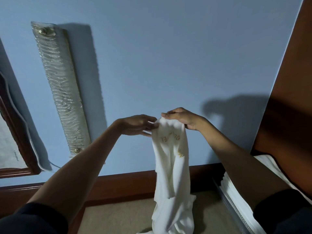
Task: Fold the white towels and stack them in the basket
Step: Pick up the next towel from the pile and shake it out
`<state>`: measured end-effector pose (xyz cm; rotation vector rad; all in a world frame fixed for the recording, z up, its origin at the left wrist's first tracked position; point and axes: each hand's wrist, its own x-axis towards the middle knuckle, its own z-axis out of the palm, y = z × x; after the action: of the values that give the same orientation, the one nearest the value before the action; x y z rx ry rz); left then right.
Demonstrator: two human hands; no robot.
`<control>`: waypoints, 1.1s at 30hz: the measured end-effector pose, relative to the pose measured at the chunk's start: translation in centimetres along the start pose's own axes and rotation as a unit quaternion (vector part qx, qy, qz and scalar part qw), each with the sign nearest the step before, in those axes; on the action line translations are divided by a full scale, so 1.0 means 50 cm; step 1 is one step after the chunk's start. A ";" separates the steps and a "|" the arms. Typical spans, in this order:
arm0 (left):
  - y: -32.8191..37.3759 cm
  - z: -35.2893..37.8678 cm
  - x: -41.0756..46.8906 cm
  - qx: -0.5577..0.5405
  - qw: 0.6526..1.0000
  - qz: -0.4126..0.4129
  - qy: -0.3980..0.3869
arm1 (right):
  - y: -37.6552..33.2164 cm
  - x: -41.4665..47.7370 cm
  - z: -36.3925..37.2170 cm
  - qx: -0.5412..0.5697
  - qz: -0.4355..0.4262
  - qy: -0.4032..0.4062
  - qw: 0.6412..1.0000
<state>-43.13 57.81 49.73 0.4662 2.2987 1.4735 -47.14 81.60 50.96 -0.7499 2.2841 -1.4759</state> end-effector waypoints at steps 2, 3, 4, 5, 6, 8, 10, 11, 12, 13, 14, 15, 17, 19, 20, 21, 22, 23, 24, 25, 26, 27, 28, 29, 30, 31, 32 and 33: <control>-0.001 0.004 -0.003 -0.084 0.996 0.003 -0.026 | 0.018 -0.006 -0.011 0.004 0.013 0.009 1.000; -0.005 0.001 -0.003 -0.114 0.993 0.002 -0.030 | 0.026 -0.010 -0.014 0.002 0.023 0.012 1.000; -0.006 -0.002 -0.005 -0.129 0.991 -0.004 -0.027 | 0.036 -0.014 -0.016 0.002 0.034 0.008 0.999; -0.012 -0.009 -0.007 -0.149 0.989 -0.009 -0.015 | 0.046 -0.019 -0.018 0.002 0.045 0.002 0.999; -0.019 -0.019 -0.008 -0.166 0.986 -0.018 0.005 | 0.056 -0.024 -0.021 0.003 0.052 0.000 0.999; -0.035 -0.040 -0.011 -0.185 0.980 -0.045 0.049 | 0.072 -0.036 -0.028 -0.003 0.071 0.000 0.997; -0.052 -0.049 -0.021 -0.194 0.974 -0.065 0.097 | 0.088 -0.042 -0.038 -0.012 0.087 -0.004 0.996; -0.062 -0.056 -0.025 -0.201 0.969 -0.072 0.124 | 0.096 -0.045 -0.043 -0.010 0.089 0.000 0.996; -0.073 -0.065 -0.030 -0.210 0.963 -0.077 0.153 | 0.105 -0.047 -0.050 -0.003 0.093 0.011 0.996; -0.085 -0.073 -0.037 -0.221 0.955 -0.083 0.182 | 0.114 -0.048 -0.057 0.005 0.096 0.027 0.995; -0.097 -0.081 -0.043 -0.224 0.949 -0.088 0.204 | 0.121 -0.049 -0.064 0.006 0.095 0.040 0.995; -0.106 -0.089 -0.048 -0.224 0.945 -0.092 0.218 | 0.123 -0.048 -0.069 0.000 0.091 0.048 0.995; -0.119 -0.094 -0.057 -0.220 0.943 -0.095 0.232 | 0.125 -0.034 -0.072 -0.018 0.084 0.059 0.995; -0.126 -0.097 -0.058 -0.216 0.943 -0.100 0.234 | 0.112 -0.019 -0.062 -0.013 0.070 0.066 0.995; -0.128 -0.098 -0.059 -0.214 0.945 -0.102 0.227 | 0.104 -0.008 -0.058 0.000 0.061 0.064 0.996; -0.128 -0.096 -0.062 -0.210 0.946 -0.105 0.223 | 0.094 0.002 -0.052 0.010 0.051 0.064 0.997; -0.131 -0.099 -0.065 -0.204 0.948 -0.106 0.218 | 0.081 0.010 -0.045 0.018 0.036 0.060 0.997; -0.136 -0.104 -0.067 -0.196 0.952 -0.106 0.209 | 0.068 0.020 -0.037 0.020 0.024 0.059 0.998; -0.137 -0.106 -0.073 -0.188 0.959 -0.102 0.188 | 0.052 0.026 -0.027 0.021 0.012 0.056 0.998; -0.140 -0.111 -0.076 -0.176 0.966 -0.095 0.164 | 0.039 0.034 -0.019 0.017 0.001 0.057 0.998; -0.141 -0.115 -0.076 -0.157 0.974 -0.088 0.133 | 0.030 0.044 -0.012 0.009 -0.007 0.053 0.999; -0.136 -0.112 -0.072 -0.139 0.982 -0.078 0.103 | 0.022 0.055 -0.005 -0.001 -0.008 0.047 0.999; -0.126 -0.102 -0.066 -0.116 0.988 -0.061 0.076 | 0.010 0.058 0.006 -0.015 -0.002 0.036 0.999; -0.113 -0.084 -0.059 -0.089 0.993 -0.047 0.055 | 0.003 0.064 0.017 -0.028 0.000 0.018 0.999; -0.097 -0.067 -0.048 -0.065 0.996 -0.044 0.041 | -0.002 0.072 0.027 -0.042 0.000 0.000 0.999; -0.084 -0.050 -0.041 -0.042 0.997 -0.040 0.042 | -0.006 0.077 0.040 -0.050 -0.005 -0.012 0.999; -0.075 -0.040 -0.036 -0.023 0.998 -0.036 0.043 | -0.010 0.077 0.052 -0.057 -0.010 -0.022 0.998; -0.073 -0.037 -0.034 -0.012 0.998 -0.028 0.049 | -0.012 0.081 0.057 -0.063 -0.014 -0.028 0.998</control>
<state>-42.80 54.10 47.34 0.3275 2.3462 1.5259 -48.77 76.93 50.37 -0.8495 2.3499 -1.3157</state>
